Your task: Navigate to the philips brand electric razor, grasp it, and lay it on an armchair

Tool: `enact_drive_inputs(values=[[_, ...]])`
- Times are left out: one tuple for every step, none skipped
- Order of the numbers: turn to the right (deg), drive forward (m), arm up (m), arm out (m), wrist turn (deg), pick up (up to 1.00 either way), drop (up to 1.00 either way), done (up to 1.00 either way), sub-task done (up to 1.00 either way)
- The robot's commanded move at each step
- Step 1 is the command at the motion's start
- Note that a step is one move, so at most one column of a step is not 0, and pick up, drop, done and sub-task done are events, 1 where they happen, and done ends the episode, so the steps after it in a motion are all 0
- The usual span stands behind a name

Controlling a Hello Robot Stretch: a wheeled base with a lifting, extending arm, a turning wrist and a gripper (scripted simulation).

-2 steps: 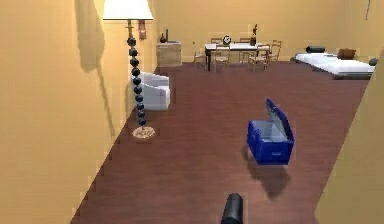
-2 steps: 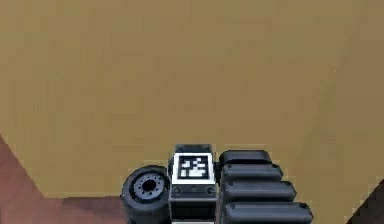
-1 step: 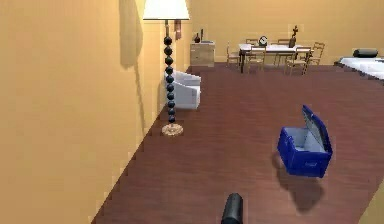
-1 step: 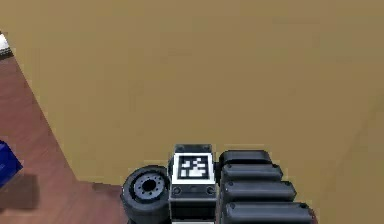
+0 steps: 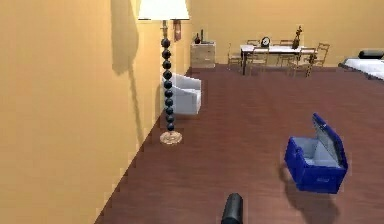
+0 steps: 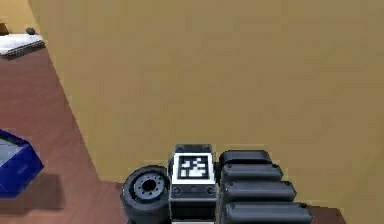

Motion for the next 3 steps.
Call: enact_drive_inputs(values=[[6.0,0.00,0.00,0.00,0.0,0.00,0.00,0.00,0.00],[0.0,1.00,0.00,0.00,0.0,0.00,0.00,0.00,0.00],[3.0,0.00,0.00,0.00,0.0,0.00,0.00,0.00,0.00]])
